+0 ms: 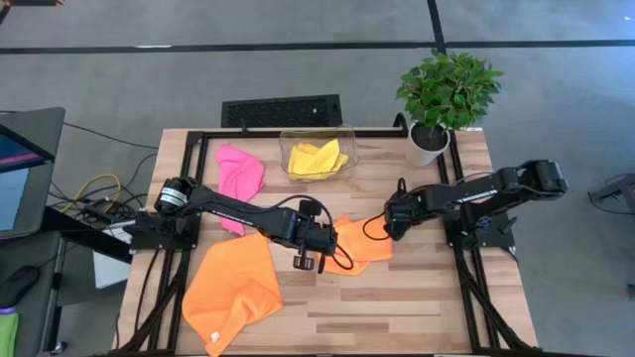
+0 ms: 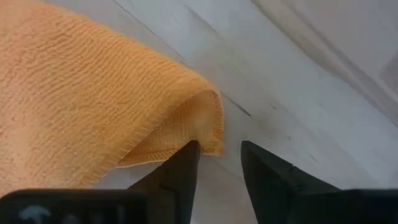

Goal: Fold microfiber towels
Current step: Fold the right orange towel

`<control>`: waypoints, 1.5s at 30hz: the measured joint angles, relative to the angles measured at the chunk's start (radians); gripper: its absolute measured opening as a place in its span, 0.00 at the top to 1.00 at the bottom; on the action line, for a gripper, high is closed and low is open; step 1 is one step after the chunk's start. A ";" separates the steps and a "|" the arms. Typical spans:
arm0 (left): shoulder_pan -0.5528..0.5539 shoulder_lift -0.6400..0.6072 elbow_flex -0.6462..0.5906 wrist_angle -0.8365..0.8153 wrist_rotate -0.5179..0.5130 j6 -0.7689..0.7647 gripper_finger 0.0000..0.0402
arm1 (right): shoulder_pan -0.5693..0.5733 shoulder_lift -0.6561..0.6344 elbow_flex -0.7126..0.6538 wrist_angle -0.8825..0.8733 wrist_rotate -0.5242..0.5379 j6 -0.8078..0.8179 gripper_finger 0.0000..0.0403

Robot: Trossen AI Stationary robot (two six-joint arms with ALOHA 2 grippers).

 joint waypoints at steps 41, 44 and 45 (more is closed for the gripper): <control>0.000 0.000 0.000 -0.180 -0.034 -0.227 0.99 | 0.102 -0.217 0.155 -0.058 0.100 -0.108 0.99; 0.000 0.000 0.000 -0.178 -0.034 -0.227 0.99 | 0.117 -0.231 0.157 -0.060 0.094 -0.101 0.97; 0.000 0.000 0.000 -0.178 -0.035 -0.227 0.99 | 0.123 -0.231 0.157 -0.060 0.090 -0.101 0.95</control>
